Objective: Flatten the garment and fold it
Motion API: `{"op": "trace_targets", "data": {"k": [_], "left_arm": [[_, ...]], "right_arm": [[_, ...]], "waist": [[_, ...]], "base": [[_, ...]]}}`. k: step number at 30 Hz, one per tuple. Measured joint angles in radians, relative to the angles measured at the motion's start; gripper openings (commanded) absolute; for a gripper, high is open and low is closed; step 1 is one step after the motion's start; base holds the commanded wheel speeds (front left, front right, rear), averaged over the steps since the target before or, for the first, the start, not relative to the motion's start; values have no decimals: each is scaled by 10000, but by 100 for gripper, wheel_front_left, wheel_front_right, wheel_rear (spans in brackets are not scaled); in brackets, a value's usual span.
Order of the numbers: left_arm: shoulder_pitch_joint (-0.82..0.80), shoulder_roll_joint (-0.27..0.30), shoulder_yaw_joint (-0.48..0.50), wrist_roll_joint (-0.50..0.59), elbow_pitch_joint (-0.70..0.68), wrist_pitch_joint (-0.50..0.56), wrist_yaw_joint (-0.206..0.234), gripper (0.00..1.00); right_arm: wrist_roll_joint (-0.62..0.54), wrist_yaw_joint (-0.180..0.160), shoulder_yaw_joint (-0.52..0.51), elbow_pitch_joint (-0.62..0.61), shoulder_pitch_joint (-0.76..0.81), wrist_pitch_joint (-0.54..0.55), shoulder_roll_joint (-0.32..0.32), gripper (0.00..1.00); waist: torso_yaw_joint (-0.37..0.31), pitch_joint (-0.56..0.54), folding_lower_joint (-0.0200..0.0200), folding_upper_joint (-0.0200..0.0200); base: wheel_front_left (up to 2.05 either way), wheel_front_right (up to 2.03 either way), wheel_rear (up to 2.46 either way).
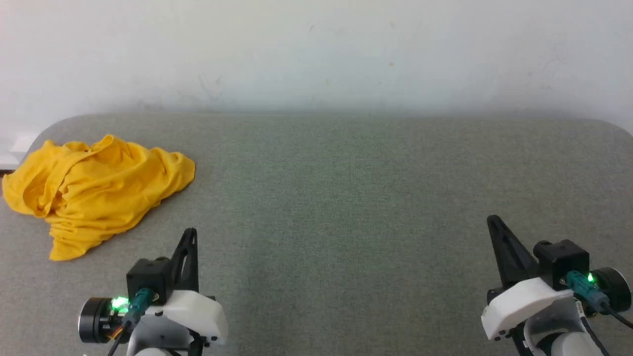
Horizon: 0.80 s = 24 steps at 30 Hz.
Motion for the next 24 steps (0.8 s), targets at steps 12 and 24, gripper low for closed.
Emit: {"op": "trace_targets", "data": {"k": [12, 24], "left_arm": [[0, 0, 0, 0, 2, 0, 0, 0], [7, 4, -6, 0, -2, 0, 4, 100]], "right_arm": [[0, 0, 0, 0, 0, 0, 0, 0], [4, 0, 0, 17, 1, 0, -8, 100]], "waist": [[0, 0, 0, 0], [0, 0, 0, 0]], "base": [[0, 0, 0], [0, 0, 0]]}}
